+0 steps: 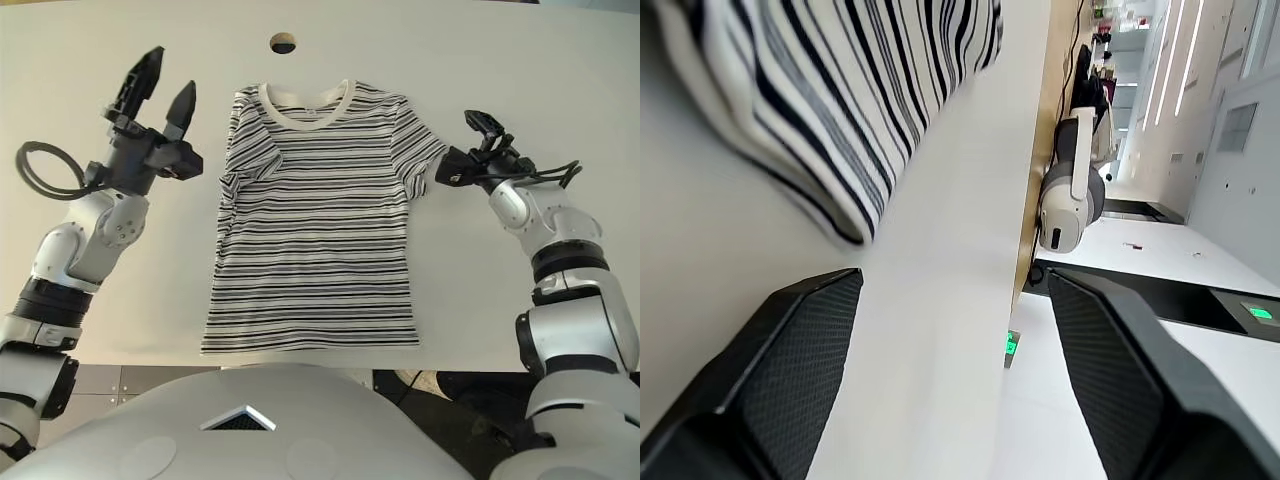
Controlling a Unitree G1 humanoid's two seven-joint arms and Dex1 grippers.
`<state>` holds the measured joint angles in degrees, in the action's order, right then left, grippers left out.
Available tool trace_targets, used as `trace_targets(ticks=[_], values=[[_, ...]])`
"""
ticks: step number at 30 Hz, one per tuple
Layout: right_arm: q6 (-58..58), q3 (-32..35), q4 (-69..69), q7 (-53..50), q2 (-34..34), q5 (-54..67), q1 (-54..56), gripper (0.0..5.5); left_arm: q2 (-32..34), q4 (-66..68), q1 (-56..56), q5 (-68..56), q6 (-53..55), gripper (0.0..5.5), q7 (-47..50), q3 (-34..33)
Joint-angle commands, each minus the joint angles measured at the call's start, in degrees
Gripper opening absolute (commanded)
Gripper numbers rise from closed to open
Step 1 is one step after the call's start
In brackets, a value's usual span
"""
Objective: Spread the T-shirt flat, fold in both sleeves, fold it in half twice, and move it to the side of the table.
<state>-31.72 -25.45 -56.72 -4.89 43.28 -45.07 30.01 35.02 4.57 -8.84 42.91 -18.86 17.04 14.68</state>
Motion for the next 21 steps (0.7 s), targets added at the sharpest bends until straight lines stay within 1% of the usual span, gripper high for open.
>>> trace_targets(ticks=[1,9,10,11,13,14,15,16,21], values=[[-1.56,-3.56,-1.0,-0.11,-2.44,-2.19,0.2,3.42,-0.57,-1.16,2.16,-1.79,-0.04,2.83,-1.22,-1.94],[-0.84,-6.96,-6.14,-3.95,-5.16,-3.05,2.89,3.42,-1.5,0.26,2.28,-1.47,-1.0,2.83,-1.89,-1.43],[-0.83,-7.16,-6.47,-4.49,-5.09,-3.06,2.95,3.22,-1.57,0.31,2.37,-1.45,-1.07,2.88,-1.92,-1.43],[-0.82,-7.31,-6.78,-4.9,-5.05,-3.03,3.01,3.16,-1.6,0.42,2.44,-1.45,-1.18,2.88,-1.95,-1.47],[-1.01,-7.7,-7.32,-5.41,-4.99,-2.9,3.23,2.87,-1.66,0.22,2.72,-1.45,-1.19,2.88,-2.03,-1.67],[-1.05,-7.89,-7.57,-5.7,-4.98,-2.84,3.32,2.65,-1.71,0.19,2.79,-1.46,-1.25,2.88,-2.01,-1.77],[-1.07,-8.05,-7.8,-5.96,-4.98,-2.77,3.38,2.54,-1.76,0.18,2.79,-1.47,-1.29,2.88,-1.96,-1.84],[-1.08,-8.2,-8.03,-6.21,-5.0,-2.71,3.43,2.25,-1.81,0.2,2.77,-1.46,-1.35,2.88,-1.93,-1.89],[-0.57,-8.73,-9.72,-6.84,-5.85,-2.32,3.79,1.44,-2.03,-0.76,2.97,-1.52,-1.44,2.88,-1.97,-2.2]])
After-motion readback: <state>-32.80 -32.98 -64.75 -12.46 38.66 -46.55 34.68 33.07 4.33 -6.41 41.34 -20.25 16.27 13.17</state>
